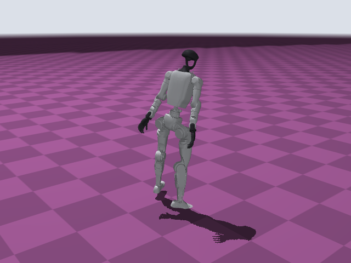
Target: Upper body actions
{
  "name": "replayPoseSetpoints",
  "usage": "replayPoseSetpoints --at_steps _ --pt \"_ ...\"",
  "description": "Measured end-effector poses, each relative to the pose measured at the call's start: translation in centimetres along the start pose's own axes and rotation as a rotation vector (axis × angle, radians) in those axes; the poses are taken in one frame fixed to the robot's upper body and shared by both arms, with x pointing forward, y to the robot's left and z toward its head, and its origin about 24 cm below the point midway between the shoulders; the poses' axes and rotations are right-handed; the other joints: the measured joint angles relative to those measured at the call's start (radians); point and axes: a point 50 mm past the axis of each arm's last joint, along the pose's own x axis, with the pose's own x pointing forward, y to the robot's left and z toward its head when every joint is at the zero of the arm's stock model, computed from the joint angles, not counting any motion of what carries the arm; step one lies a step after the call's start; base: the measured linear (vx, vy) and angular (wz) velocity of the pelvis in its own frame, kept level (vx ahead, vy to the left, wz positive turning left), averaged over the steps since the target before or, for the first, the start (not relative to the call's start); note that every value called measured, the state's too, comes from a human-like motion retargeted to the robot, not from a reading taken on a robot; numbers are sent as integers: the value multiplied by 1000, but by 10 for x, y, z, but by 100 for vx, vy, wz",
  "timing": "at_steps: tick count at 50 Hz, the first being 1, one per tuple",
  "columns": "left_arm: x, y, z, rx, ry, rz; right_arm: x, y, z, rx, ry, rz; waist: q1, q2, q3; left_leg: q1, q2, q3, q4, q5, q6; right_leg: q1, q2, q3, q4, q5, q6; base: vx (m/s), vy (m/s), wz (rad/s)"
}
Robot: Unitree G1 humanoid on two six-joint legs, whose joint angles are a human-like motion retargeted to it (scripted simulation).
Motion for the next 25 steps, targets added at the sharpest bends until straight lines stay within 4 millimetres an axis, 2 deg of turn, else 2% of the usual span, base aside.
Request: replayPoseSetpoints --at_steps 2,5,7,10,13,18,20,22,25 --pt "-1 -13 -32 -7 113 -37 -3 29 -28 111 111 116 -24 3 -32 -60 -15 -105 38 -15 8 -43 -20 29 36 -5 2 18 -4 70" --pt "-2 -23 -52 -67 164 -85 -9 55 -50 327 198 202 -3 -8 28 -3 -7 -57 45 -10 -3 15 -20 8 35 -4 -1 -6 3 0" --pt "-2 -23 -50 -121 152 -84 -10 56 -52 421 201 158 -1 -14 38 20 -12 -68 38 -10 0 40 -18 14 27 -2 2 -4 9 -27" --pt "-2 -25 -35 -153 113 -94 -6 44 -41 463 165 91 -22 -5 -16 12 -16 -57 21 -8 8 22 -11 16 27 -3 2 10 6 -1" --pt "-2 -18 8 -148 -6 -115 -2 18 -4 431 35 79 -22 -7 -21 8 -12 -59 28 -8 10 13 -10 26 40 -5 0 -4 6 -14" --pt "-22 -1 111 -87 -312 -126 -11 -43 91 294 -290 27 -15 -8 -10 9 3 -33 39 -7 10 -17 -12 57 89 -16 -1 -13 9 -22" --pt "-43 7 162 -38 -476 -123 -30 -70 144 206 -467 -22 -12 -7 -13 -2 10 -34 49 -8 11 -36 -8 72 110 -23 -3 -12 6 -24" --pt "-66 14 202 -27 -613 -98 -52 -91 185 160 -607 -69 -2 -9 -5 -19 20 -30 71 -15 8 -61 -4 85 142 -37 -5 -17 2 -22" --pt "-123 30 272 -49 -875 -26 -108 -134 250 110 -871 -181 20 -11 11 -107 73 -16 184 -52 -23 -157 5 114 254 -88 -4 -34 -8 -18"
